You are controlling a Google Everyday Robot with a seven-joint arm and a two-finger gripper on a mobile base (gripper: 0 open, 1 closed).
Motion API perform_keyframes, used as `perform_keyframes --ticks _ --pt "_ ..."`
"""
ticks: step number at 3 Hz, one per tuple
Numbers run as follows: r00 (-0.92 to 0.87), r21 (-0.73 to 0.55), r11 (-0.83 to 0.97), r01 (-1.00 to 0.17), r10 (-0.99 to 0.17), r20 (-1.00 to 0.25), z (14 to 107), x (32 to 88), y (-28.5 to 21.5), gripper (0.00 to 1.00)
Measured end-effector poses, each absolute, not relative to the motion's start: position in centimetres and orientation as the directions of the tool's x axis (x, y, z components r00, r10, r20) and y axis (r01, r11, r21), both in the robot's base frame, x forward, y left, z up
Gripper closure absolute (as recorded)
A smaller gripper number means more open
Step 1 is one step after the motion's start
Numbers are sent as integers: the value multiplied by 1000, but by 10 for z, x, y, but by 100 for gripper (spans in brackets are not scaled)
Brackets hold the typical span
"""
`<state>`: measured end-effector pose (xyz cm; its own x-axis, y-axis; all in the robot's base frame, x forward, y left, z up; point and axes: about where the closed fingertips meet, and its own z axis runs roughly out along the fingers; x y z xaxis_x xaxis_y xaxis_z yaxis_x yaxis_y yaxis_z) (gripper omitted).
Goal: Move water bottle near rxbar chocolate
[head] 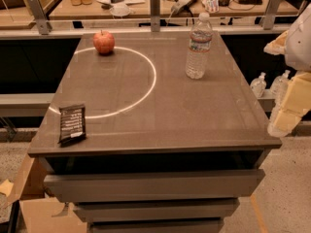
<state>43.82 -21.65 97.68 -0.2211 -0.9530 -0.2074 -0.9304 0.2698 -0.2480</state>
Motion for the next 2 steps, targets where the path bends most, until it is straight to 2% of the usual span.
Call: perform_keyframes --ticks 1,2 --pt "-221 -248 270 -930 -953 -207 977 438 -216 0" --pt "-278 -260 358 -897 -913 -299 975 451 -227 0"
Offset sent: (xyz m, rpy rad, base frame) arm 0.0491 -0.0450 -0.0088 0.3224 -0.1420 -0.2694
